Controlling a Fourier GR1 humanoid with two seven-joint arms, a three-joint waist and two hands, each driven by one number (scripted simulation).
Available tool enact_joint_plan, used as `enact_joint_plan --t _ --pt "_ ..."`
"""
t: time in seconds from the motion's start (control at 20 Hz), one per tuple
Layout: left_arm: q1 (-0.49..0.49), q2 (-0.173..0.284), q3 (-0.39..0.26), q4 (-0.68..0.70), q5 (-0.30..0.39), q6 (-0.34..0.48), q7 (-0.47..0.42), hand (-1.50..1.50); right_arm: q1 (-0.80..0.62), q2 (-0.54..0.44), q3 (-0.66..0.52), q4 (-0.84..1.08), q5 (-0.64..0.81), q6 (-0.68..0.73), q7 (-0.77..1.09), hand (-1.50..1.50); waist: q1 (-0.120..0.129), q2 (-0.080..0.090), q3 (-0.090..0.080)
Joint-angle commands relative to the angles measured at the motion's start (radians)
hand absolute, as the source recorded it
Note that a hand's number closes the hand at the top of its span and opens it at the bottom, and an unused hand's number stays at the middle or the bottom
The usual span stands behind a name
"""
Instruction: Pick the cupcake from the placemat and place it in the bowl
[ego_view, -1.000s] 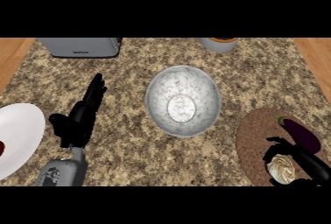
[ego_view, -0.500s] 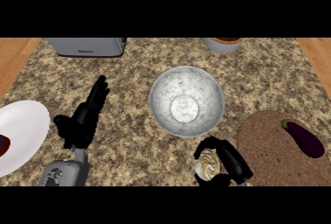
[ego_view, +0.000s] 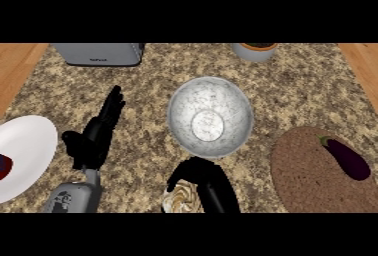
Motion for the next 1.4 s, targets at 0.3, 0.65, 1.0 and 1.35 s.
enact_joint_plan --t 0.3,0.65,1.0,1.35 --pt "-0.009 0.017 0.017 -0.003 0.001 0.000 0.012 0.00 -0.244 0.005 0.190 -0.169 0.349 -0.131 0.624 1.50 -0.023 -0.006 -0.005" --pt "-0.005 0.007 0.001 -0.001 -0.001 -0.006 0.010 0.00 -0.578 0.005 0.140 -0.217 0.435 -0.019 1.072 1.50 0.006 0.001 -0.002" --pt "-0.025 0.016 0.009 0.014 0.009 -0.022 0.012 0.00 -0.927 0.005 0.010 -0.093 0.350 0.064 1.321 1.50 0.021 0.010 0.000" --pt "0.005 -0.021 -0.017 0.003 -0.015 0.012 -0.015 0.00 -0.988 0.005 -0.038 0.181 0.370 0.221 1.262 1.50 0.003 0.012 0.001"
